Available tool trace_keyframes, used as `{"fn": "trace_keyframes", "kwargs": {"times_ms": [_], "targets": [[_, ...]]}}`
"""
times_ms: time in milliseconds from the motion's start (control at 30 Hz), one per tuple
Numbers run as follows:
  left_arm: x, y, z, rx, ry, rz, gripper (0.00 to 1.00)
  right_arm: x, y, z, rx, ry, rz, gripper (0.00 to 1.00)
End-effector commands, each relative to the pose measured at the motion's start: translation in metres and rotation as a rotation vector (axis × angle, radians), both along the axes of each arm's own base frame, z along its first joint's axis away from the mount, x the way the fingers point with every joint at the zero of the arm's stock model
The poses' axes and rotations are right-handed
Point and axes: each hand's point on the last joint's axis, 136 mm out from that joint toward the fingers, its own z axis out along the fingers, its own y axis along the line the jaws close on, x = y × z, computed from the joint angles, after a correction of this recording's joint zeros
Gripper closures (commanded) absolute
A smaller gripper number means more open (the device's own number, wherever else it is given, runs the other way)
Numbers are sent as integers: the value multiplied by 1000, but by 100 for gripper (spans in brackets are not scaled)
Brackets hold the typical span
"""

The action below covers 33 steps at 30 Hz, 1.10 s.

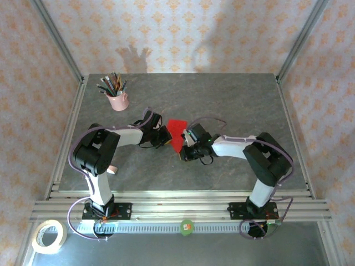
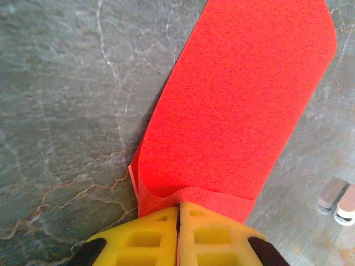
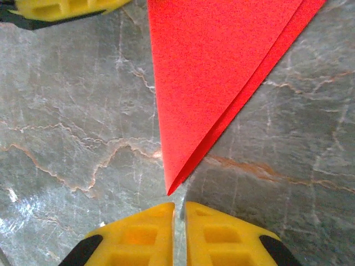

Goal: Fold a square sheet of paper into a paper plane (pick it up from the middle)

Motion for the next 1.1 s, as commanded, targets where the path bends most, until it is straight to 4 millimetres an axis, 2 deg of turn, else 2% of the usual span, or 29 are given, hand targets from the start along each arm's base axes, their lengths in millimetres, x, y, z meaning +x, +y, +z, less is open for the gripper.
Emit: {"fn": "trace_keyframes", "kwargs": {"times_ms": [0,67,133,267,367,533,800,933,1067], "targets": [[-1,9,-14,37,29,40,89,25,7,41,77,-124,-74,87],[0,7,-13,19,25,53,89,37,14,54,119,-161,-108,87],[3,3,-11,-5,19,77,89,48,21,55,136,-167,-137,87],[6,-1,-9,-34,14,109,89,61,33,36,103,-98,-165,89],[9,-1,-6,-39,4,120,89,66,34,26,97,-75,-188,90],[9,-4,-6,-47,6,107,89,67,32,11,72,-41,-195,91],[11,-8,0,-62,-7,88,88,59,23,-12,14,9,-198,91],[18,-15,16,-77,-57,49,88,56,15,-20,-25,15,-201,92],[30,-18,45,-62,-165,-19,87,51,3,-28,-63,28,-203,92]]}}
